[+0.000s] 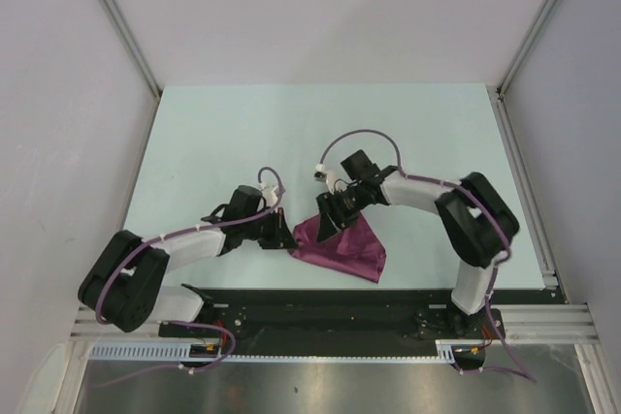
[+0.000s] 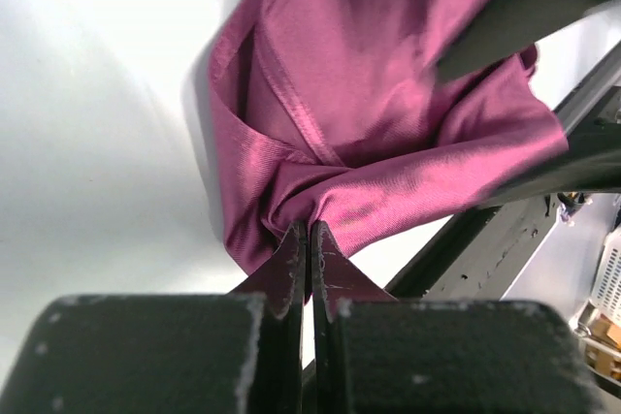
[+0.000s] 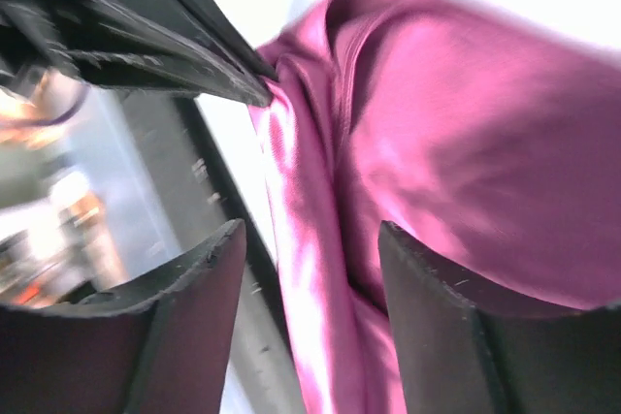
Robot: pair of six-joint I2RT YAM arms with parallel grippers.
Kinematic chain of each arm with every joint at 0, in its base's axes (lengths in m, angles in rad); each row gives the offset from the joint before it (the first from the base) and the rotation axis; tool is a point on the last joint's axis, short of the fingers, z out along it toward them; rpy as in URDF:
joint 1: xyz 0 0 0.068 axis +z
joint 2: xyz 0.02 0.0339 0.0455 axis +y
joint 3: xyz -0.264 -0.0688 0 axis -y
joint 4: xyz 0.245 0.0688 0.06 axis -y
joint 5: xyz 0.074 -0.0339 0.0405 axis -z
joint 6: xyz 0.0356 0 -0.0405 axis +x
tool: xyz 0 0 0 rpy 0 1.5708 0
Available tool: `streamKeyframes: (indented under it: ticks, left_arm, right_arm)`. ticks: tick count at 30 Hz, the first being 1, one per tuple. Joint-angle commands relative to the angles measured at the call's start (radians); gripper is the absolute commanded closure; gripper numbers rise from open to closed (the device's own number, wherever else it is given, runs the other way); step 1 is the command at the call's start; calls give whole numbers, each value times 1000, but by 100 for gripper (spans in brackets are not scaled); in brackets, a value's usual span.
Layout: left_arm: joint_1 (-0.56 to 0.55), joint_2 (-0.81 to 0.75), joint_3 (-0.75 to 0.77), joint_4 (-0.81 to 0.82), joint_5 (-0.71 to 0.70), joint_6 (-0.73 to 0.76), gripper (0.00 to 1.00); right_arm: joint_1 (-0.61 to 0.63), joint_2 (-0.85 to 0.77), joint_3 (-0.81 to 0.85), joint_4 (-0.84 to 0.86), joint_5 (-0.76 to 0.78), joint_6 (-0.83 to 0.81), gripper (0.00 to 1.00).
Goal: Fold the napkin, place the utensils inside, and roll it up
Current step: Roll the napkin at the center of the board.
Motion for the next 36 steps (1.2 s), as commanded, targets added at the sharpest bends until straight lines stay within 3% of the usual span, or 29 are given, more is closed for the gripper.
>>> streamKeyframes:
  ticks: [1, 5, 8, 14, 27, 30, 31, 34, 36]
  left_arm:
    - [1, 63, 58, -73, 4, 18, 100]
    - [12, 96, 75, -79, 20, 14, 100]
    - [20, 112, 88, -76, 33, 14, 100]
    - [29, 144, 116, -85, 52, 23, 100]
    - [44, 147, 130, -101, 58, 32, 100]
    - [47, 144, 136, -98, 67, 35, 100]
    - [49, 140, 137, -90, 70, 38, 100]
    - [57, 139, 150, -89, 67, 48, 91]
    - [70, 136, 164, -89, 67, 49, 73]
  right_arm:
    - [66, -242, -38, 14, 392, -66, 36]
    - [260, -448, -197, 114, 768, -87, 35]
    - [360, -494, -276, 165, 899, -80, 35]
    - [479, -438, -291, 172, 1010, -81, 35]
    - [497, -289, -274, 163, 950, -83, 41]
    - [473, -243, -261, 143, 898, -69, 47]
    - [465, -234, -256, 139, 855, -65, 55]
    - [421, -197, -238, 116, 731, -58, 64]
    - [393, -183, -241, 117, 671, -60, 67]
